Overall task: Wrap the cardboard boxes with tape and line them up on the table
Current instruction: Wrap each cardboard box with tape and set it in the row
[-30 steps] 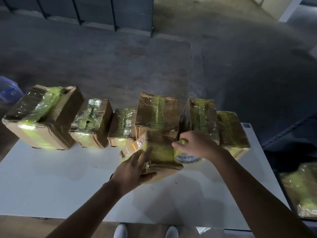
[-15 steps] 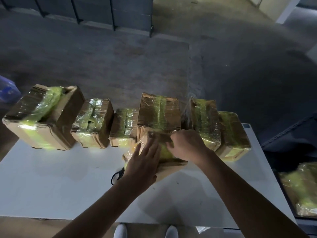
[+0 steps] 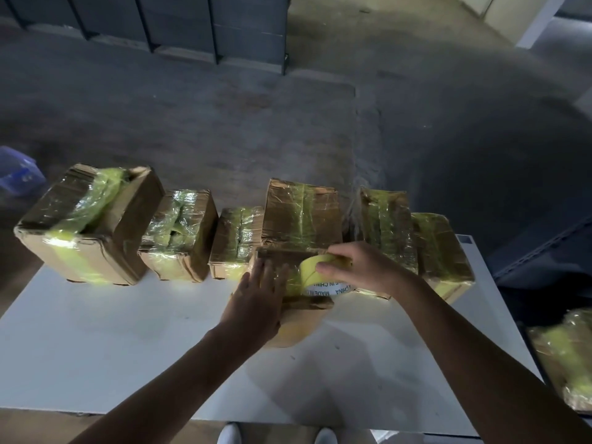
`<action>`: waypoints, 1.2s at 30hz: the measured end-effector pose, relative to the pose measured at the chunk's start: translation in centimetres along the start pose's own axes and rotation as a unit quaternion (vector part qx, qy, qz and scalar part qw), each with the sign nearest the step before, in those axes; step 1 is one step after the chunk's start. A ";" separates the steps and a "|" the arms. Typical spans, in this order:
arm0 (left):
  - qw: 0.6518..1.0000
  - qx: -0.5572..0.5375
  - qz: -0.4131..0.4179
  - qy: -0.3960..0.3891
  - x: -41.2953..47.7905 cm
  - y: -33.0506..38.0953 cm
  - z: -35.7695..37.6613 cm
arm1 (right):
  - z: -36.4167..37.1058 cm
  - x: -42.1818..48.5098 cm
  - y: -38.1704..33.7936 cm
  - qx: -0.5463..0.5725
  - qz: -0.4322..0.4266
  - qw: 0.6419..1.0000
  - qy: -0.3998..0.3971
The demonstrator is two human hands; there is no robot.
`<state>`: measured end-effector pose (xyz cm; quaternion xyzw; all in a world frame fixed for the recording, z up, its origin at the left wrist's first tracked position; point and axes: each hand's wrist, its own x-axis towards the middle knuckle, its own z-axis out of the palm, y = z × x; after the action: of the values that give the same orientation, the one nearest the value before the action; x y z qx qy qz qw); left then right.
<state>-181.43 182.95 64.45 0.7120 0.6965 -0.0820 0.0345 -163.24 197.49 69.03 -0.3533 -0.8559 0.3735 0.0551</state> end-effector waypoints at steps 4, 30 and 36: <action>0.999 -0.023 0.023 -0.003 -0.3 -1.2 0.6 | 0.6 0.4 0.3 -0.031 -0.016 0.997 0.071; 0.998 -0.014 -0.033 -0.059 0.6 1.4 0.7 | 4.6 3.1 2.6 -0.213 0.034 0.976 0.019; 0.999 -0.012 -0.014 -0.038 1.8 1.2 0.7 | 4.4 2.8 3.1 -0.168 0.046 0.985 0.014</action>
<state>-180.24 184.57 63.35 0.6982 0.7054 -0.1012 0.0680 -165.13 198.06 63.28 -0.4019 -0.8884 0.2217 -0.0105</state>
